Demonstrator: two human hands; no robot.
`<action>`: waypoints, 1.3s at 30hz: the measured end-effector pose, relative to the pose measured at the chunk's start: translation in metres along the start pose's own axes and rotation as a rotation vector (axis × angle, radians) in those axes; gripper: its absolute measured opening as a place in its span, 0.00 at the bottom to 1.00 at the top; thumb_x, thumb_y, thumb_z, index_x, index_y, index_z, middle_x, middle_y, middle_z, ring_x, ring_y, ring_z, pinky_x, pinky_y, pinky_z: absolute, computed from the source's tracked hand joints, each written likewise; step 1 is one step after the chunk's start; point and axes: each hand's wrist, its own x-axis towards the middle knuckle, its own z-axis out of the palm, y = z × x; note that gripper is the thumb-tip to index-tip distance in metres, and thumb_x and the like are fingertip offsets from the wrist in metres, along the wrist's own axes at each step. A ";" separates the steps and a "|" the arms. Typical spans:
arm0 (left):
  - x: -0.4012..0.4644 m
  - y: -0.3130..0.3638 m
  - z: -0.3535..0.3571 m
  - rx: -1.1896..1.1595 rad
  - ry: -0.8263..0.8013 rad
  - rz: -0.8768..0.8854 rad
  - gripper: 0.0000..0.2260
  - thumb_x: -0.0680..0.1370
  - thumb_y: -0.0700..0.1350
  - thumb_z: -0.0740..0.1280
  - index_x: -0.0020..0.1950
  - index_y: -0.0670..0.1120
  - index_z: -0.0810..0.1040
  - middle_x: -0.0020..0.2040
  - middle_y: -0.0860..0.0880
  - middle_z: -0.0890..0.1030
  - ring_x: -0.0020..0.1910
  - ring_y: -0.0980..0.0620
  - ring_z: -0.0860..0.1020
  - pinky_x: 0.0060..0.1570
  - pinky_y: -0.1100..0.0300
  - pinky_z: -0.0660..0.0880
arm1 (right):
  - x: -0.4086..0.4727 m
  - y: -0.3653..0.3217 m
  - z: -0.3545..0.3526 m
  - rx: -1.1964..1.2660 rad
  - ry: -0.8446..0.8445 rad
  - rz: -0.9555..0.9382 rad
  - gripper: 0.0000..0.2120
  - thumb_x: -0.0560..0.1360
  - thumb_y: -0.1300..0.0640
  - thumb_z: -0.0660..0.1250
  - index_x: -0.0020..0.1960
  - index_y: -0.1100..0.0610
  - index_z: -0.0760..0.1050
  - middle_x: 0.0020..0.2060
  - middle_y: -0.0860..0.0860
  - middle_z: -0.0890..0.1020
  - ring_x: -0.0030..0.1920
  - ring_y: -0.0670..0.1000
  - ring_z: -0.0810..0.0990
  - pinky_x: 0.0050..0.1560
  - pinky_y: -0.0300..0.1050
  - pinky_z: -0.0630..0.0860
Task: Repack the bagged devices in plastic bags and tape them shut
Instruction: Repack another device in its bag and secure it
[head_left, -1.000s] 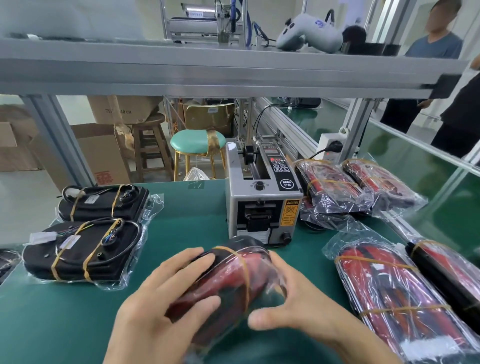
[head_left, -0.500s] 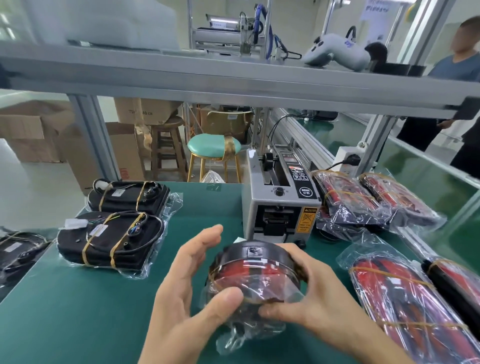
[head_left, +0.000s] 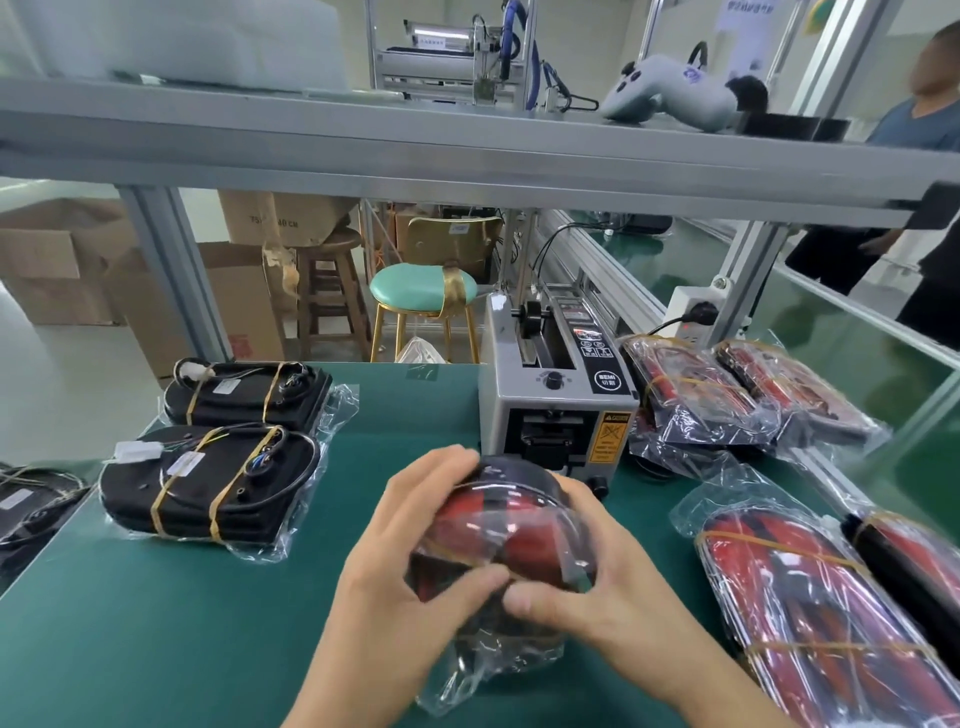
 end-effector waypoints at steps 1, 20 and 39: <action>0.002 -0.001 0.001 -0.056 0.030 -0.006 0.25 0.68 0.47 0.74 0.63 0.61 0.76 0.64 0.59 0.75 0.65 0.59 0.73 0.58 0.75 0.67 | 0.002 0.000 0.002 0.028 0.027 -0.004 0.31 0.65 0.41 0.77 0.65 0.44 0.70 0.58 0.50 0.81 0.59 0.51 0.80 0.62 0.48 0.75; 0.011 0.010 0.013 0.322 0.317 0.076 0.03 0.75 0.45 0.70 0.42 0.48 0.78 0.52 0.57 0.80 0.51 0.66 0.77 0.50 0.78 0.67 | 0.029 -0.004 0.029 0.187 0.476 -0.051 0.16 0.78 0.46 0.58 0.54 0.51 0.82 0.46 0.54 0.85 0.49 0.56 0.84 0.52 0.52 0.80; 0.007 -0.001 -0.010 0.341 0.307 0.177 0.04 0.76 0.40 0.67 0.46 0.42 0.82 0.45 0.55 0.81 0.45 0.58 0.79 0.48 0.65 0.76 | 0.036 -0.006 0.038 0.186 0.523 -0.006 0.17 0.82 0.49 0.57 0.46 0.51 0.83 0.39 0.53 0.85 0.43 0.55 0.85 0.49 0.51 0.80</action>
